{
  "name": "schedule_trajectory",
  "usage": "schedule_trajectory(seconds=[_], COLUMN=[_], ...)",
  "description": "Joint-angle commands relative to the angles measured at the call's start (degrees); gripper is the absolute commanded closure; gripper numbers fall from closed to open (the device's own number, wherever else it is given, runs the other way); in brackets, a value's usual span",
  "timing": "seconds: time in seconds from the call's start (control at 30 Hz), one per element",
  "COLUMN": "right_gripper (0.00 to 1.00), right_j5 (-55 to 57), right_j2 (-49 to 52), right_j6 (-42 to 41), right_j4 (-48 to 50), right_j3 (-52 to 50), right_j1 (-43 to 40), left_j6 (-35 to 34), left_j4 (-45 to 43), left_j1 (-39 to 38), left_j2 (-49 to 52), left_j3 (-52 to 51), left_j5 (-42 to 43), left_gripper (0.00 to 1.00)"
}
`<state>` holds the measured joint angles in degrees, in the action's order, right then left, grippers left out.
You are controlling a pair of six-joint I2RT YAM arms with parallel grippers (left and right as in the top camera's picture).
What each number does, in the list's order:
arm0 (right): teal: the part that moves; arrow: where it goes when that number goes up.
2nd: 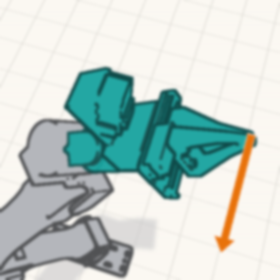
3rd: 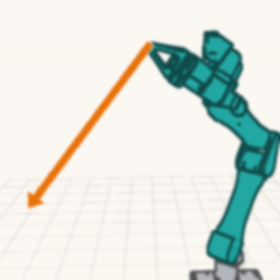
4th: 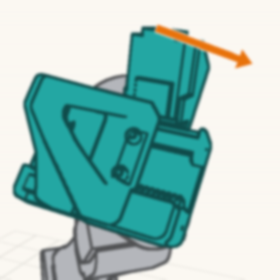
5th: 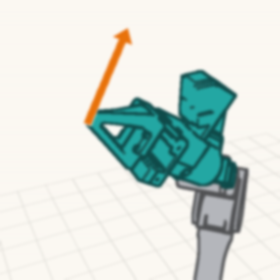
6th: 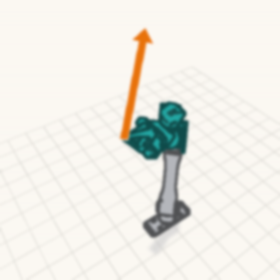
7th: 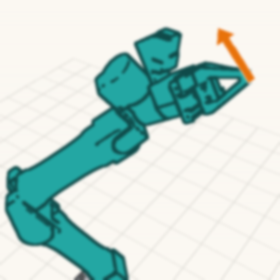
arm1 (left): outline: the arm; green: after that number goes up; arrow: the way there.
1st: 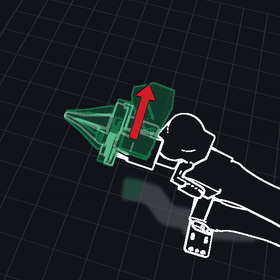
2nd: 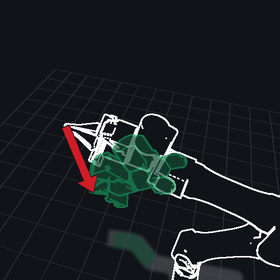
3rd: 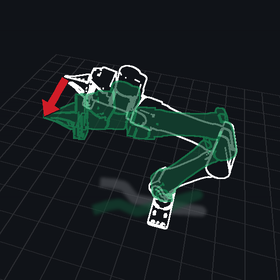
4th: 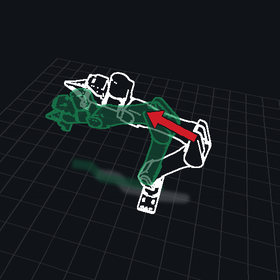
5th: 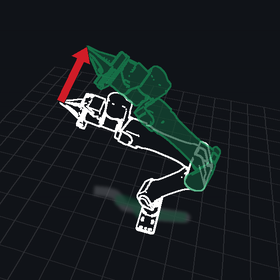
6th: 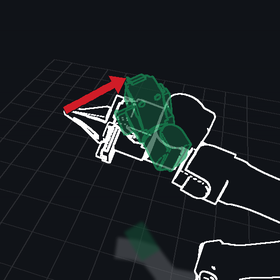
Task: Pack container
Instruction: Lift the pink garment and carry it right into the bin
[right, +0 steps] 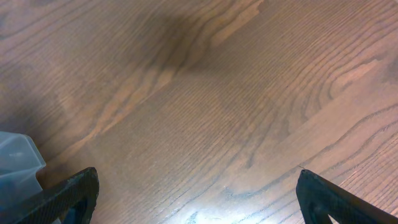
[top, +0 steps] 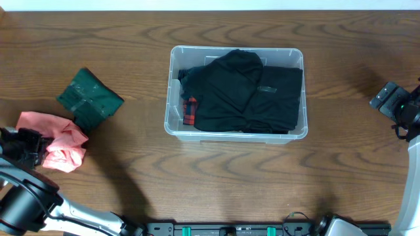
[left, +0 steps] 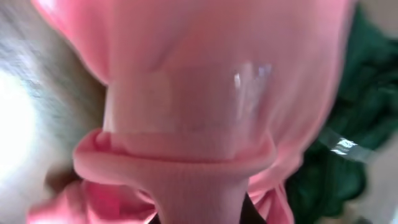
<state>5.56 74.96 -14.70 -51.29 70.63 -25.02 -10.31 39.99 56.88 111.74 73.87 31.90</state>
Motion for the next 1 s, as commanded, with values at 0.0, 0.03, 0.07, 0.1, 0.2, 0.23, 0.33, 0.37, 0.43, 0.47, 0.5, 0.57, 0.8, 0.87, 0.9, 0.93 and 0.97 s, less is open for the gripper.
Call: schedule_trajectory(seconds=[0.0, 0.03, 0.07, 0.1, 0.2, 0.23, 0.33, 0.37, 0.43, 0.47, 0.5, 0.57, 0.8, 0.87, 0.9, 0.93, 0.97], right_gripper=[0.01, 0.01, 0.01, 0.01, 0.01, 0.01, 0.01, 0.01, 0.01, 0.01, 0.01, 0.01, 0.01, 0.01, 0.01, 0.01, 0.01], right_j5=[-0.07, -0.07, -0.07, -0.07, -0.07, -0.07, -0.07, -0.07, -0.09, -0.09, -0.09, -0.09, -1.11, -1.11, -1.09, -1.11, -1.11], right_j2=[0.07, 0.07, 0.07, 0.07, 0.07, 0.07, 0.07, 0.07, 0.07, 0.07, 0.07, 0.07, 0.07, 0.07, 0.07, 0.07, 0.07], right_j6=[-0.48, -0.48, -0.48, -0.48, -0.48, -0.48, -0.48, -0.48, -0.48, -0.48, -0.48, -0.48, -0.46, -0.46, -0.46, -0.46, -0.46], right_j4=[0.09, 0.11, 0.13, 0.15, 0.26, 0.28, 0.28, 0.26, 0.24, 0.22, 0.22, 0.22, 0.26, 0.26, 0.26, 0.26, 0.26], right_j3=[-0.15, -0.15, -0.15, -0.15, -0.15, -0.15, -0.15, -0.15, -0.15, -0.15, -0.15, -0.15, -0.15, -0.15, -0.15, -0.15, -0.15], right_j1=[-0.04, -0.04, -0.04, -0.04, -0.04, -0.04, -0.04, -0.04, -0.04, -0.04, -0.04, -0.04, -0.04, -0.04, -0.04, -0.04, -0.04], left_j6=[-0.26, -0.26, -0.28, -0.61, -1.84, -1.84, -1.77, -1.7, -0.81, -0.83, -0.85, -0.85, 2.78, 4.22, 4.76, 4.74, 4.72], left_j4=[-0.02, -0.04, -0.02, -0.02, -0.02, 0.02, -0.04, -0.26, -1.05, -1.53, -2.38, -5.18, -16.79, -20.13, -21.97, -23.41, -24.72], left_j1=[-0.46, -0.81, -1.44, -2.23, -6.62, -9.16, -17.77, -21.75, -29.75, -33.59, -37.55, -45.94, -71.43, -75.97, -78.14, -79.76, -81.22], left_j2=[-6.73, -8.46, -10.58, -12.41, -18.69, -20.98, -26.38, -28.13, -30.64, -31.5, -32.09, -32.46, -27.78, -25.31, -23.71, -22.27, -20.61], left_j3=[0.11, 0.28, 0.55, 0.76, 1.09, 1.09, 1.09, 1.09, 1.09, 1.09, 1.09, 1.09, 1.09, 1.09, 1.09, 1.09, 1.09], left_j5=[6.88, 8.22, 9.79, 10.88, 12.98, 13.14, 13.09, 13.05, 12.35, 11.67, 11.02, 9.77, -5.35, -6.29, -6.29, -6.32, -6.56], left_gripper=[0.94, 0.94, 0.94, 0.94, 0.94, 0.94, 0.94, 0.94, 0.94, 0.94, 0.94, 0.94, 0.94, 0.94, 0.94, 0.94, 0.94])
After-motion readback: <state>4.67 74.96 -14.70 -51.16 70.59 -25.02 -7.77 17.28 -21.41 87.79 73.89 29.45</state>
